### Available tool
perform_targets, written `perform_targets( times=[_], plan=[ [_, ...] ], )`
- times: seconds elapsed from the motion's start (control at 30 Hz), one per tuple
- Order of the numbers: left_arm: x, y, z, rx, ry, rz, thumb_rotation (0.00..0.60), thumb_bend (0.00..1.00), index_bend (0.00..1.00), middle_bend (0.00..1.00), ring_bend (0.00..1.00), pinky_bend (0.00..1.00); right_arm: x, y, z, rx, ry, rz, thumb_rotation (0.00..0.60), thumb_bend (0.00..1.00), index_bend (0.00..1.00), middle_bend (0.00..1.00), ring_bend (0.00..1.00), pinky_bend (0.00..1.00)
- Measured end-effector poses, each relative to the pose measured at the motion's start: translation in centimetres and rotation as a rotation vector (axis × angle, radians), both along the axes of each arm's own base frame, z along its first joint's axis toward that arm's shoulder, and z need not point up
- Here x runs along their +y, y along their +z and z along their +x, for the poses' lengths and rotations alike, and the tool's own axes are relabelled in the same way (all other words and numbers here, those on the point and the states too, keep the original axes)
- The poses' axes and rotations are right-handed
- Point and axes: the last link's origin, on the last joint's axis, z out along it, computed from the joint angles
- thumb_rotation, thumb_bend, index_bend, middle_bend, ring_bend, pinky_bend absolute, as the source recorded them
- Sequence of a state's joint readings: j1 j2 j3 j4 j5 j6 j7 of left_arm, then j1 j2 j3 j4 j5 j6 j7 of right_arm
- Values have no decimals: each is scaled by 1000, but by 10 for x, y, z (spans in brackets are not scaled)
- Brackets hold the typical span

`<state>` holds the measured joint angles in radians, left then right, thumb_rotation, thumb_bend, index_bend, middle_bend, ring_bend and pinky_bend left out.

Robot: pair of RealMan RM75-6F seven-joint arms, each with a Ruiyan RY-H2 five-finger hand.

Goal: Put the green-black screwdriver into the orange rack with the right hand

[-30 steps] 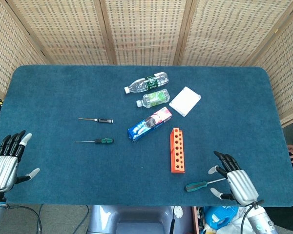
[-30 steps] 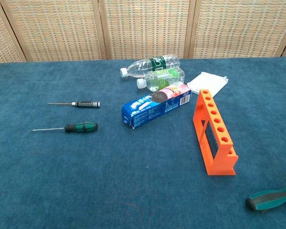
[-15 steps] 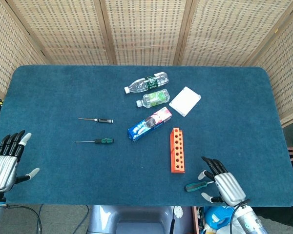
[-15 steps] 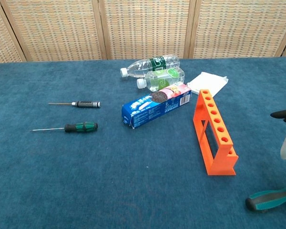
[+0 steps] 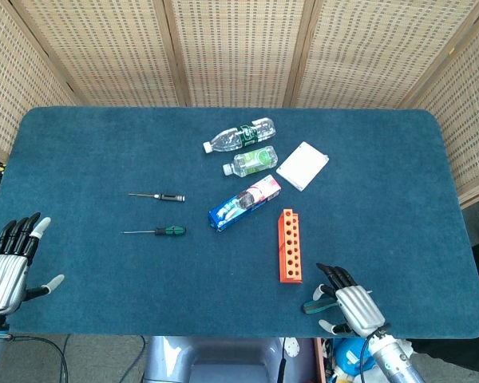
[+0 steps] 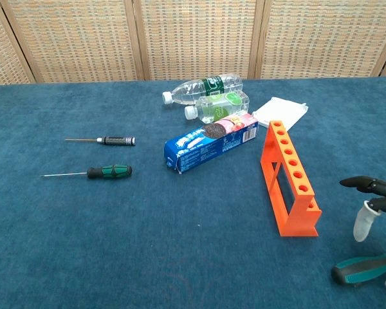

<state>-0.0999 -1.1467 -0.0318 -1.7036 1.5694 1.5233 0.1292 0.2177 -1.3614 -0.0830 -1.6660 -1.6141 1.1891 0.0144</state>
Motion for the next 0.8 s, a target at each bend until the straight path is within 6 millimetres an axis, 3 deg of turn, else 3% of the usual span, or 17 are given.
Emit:
perform_targets(
  times=[0.8],
  plan=[
    [0, -2, 1, 3, -1, -5, 600, 0, 0, 0, 0, 0, -10, -22, -9, -13, -60, 37, 600, 192, 418, 0, 0, 0]
  ],
)
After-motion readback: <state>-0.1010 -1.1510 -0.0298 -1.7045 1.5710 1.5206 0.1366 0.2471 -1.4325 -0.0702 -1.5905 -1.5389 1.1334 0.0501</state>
